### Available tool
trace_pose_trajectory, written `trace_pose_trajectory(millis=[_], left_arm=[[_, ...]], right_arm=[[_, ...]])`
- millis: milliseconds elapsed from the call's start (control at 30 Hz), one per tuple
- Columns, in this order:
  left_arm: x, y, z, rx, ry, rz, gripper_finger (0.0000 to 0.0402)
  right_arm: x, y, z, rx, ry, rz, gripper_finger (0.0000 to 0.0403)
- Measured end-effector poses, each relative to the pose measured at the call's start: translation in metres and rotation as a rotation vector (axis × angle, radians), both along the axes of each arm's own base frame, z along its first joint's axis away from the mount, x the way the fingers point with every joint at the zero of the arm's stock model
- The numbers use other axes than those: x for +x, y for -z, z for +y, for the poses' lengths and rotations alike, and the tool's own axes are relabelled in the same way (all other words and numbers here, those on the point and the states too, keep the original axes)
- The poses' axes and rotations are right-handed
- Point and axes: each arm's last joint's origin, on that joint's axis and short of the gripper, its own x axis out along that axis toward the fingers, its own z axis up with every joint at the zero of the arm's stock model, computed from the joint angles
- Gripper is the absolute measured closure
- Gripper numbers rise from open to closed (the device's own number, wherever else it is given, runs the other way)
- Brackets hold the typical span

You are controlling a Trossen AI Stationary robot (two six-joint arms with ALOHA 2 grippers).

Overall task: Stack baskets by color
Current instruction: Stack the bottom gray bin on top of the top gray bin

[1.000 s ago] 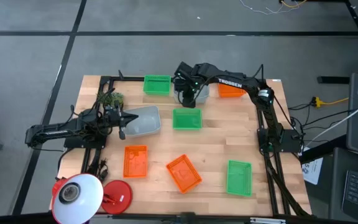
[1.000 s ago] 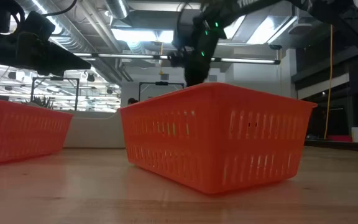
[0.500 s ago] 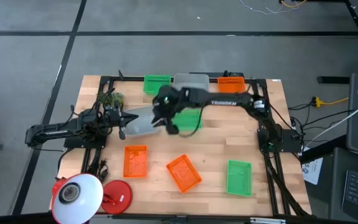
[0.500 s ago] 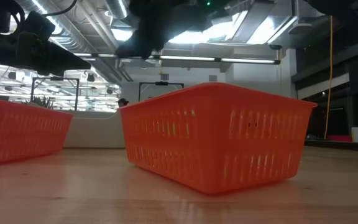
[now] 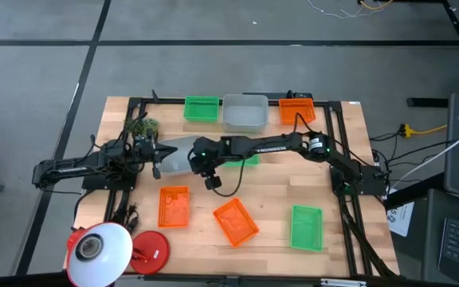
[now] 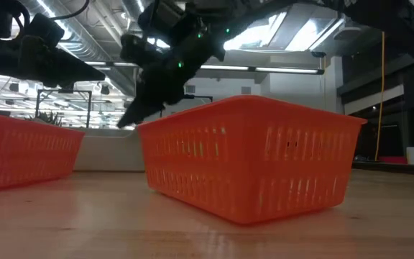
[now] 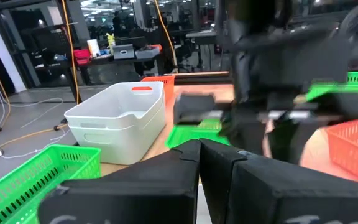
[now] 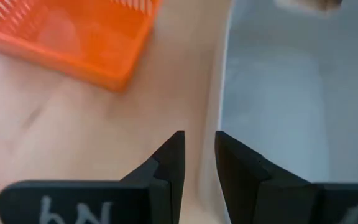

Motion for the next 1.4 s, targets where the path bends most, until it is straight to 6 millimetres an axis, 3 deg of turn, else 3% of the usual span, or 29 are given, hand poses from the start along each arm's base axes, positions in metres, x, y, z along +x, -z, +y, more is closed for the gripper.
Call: trace_pose_trajectory(millis=[300, 667, 900, 1067, 1200, 1400], left_arm=[[0.000, 0.001, 0.000, -0.001, 0.000, 0.006, 0.0401], [0.000, 0.001, 0.000, -0.002, 0.000, 0.009, 0.0401], [0.000, 0.001, 0.000, -0.001, 0.000, 0.009, 0.0401], [0.000, 0.001, 0.000, -0.002, 0.000, 0.010, 0.0401], [0.000, 0.001, 0.000, -0.002, 0.000, 0.010, 0.0401], [0.000, 0.001, 0.000, -0.002, 0.000, 0.011, 0.0401]], right_arm=[[-0.011, 0.009, -0.013, -0.060, 0.077, 0.149, 0.0315], [-0.024, 0.017, -0.015, -0.124, 0.118, 0.301, 0.0318], [-0.029, 0.010, -0.010, -0.174, 0.144, 0.385, 0.0393], [-0.032, -0.013, 0.000, -0.258, 0.167, 0.442, 0.0399], [-0.039, -0.046, 0.001, -0.283, 0.231, 0.504, 0.0401], [-0.070, -0.098, -0.014, -0.401, 0.406, 0.608, 0.0401]])
